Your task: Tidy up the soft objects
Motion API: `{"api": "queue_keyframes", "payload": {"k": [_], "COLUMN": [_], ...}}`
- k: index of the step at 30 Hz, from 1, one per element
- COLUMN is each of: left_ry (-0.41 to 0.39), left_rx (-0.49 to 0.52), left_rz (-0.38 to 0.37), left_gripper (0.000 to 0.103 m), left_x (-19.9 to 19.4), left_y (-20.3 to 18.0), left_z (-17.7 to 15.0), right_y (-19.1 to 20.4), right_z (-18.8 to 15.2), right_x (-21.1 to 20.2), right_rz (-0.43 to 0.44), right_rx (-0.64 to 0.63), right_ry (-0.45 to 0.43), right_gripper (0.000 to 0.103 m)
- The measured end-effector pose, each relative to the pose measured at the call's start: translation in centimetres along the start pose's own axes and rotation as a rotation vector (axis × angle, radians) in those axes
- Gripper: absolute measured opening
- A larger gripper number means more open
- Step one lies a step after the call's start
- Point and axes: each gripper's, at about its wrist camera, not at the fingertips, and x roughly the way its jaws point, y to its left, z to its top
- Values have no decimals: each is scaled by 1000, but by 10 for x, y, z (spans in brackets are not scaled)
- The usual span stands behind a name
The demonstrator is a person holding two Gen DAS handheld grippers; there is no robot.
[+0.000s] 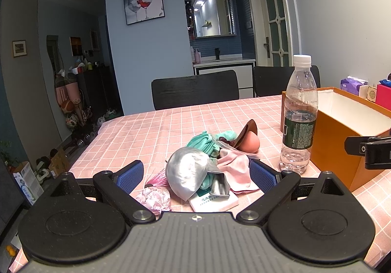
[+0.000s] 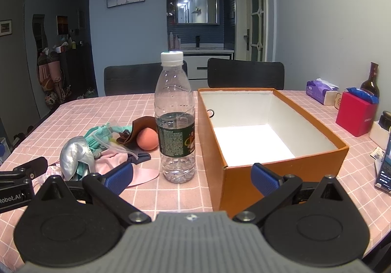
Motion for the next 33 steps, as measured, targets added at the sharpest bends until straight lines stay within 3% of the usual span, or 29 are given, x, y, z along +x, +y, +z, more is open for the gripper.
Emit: {"api": "queue_keyframes", "payload": {"k": [9,11,15,18,22,33], "left_ry": [44,46,74,109,117,120], "left_rx": [-12,-9,34,55,56,185], "left_rz": [-84,-95,-116,-191,-285,-210], "left_gripper": [103,99,87,70,64,65], "left_x": [21,27,43,61,82,124], "left_y": [11,13,18,25,34,23], "left_z": [-5,-7,-8,-11,-18,-24], "right_y": [21,31,49,60,71,94], "right_z": [-5,-6,-9,-8,-5,13], "right_x": [24,31,51,72,97,157], "right_rz": [122,156,230,277,323,349], "right_rx": [-47,-86,-148,-177,-217,-349], "right_ry": [-11,-15,3,31,66,104], "right_gripper": [99,88,79,71,65,55]}}
